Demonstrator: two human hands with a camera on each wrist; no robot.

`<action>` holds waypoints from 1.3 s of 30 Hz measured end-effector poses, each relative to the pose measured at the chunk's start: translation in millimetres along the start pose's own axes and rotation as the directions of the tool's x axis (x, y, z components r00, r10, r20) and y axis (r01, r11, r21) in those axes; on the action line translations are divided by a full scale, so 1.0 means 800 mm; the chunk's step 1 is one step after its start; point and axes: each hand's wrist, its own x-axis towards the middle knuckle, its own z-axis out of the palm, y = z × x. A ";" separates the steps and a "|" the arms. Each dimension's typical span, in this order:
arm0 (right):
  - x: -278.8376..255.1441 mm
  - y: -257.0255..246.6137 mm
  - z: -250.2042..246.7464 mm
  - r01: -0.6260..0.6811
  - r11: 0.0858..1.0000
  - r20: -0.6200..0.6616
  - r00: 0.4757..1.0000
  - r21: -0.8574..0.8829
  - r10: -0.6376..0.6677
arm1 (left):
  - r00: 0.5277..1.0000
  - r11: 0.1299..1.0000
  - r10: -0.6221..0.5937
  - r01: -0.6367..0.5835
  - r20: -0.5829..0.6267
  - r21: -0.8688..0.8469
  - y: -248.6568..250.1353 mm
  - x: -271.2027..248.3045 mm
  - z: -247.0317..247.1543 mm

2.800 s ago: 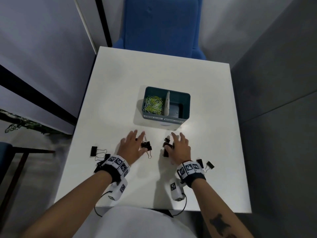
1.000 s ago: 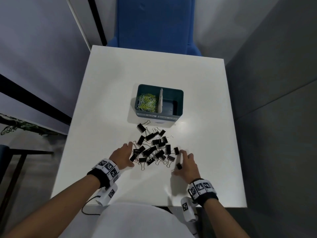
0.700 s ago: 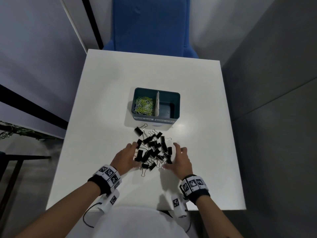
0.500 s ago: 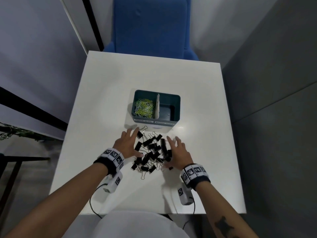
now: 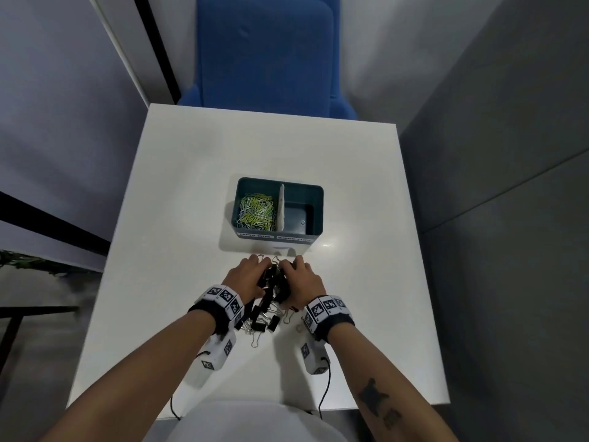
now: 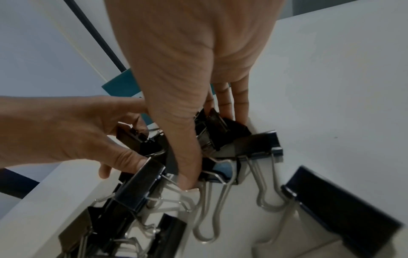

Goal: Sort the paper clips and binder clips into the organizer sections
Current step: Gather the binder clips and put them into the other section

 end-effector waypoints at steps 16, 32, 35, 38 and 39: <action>-0.033 0.000 -0.001 -0.019 0.954 -0.245 0.965 0.299 0.096 | 0.941 0.993 0.094 -0.065 -0.325 0.100 0.054 -0.043 -0.043; -0.036 -0.004 -0.128 0.014 0.903 -0.492 0.842 0.430 0.221 | 0.852 0.975 -0.014 -0.104 -0.523 -0.195 0.093 0.009 -0.152; -0.005 -0.005 -0.161 0.012 0.919 -0.534 0.817 0.394 0.218 | 0.847 0.982 -0.002 -0.098 -0.532 -0.160 0.074 -0.015 -0.127; 0.014 -0.007 -0.177 -0.018 0.926 -0.509 0.831 0.376 0.223 | 0.905 0.989 -0.023 -0.043 -0.425 -0.144 0.043 -0.035 -0.090; 0.015 -0.007 -0.177 -0.032 0.932 -0.516 0.825 0.361 0.229 | 0.932 0.993 -0.031 -0.012 -0.361 -0.115 0.032 -0.040 -0.077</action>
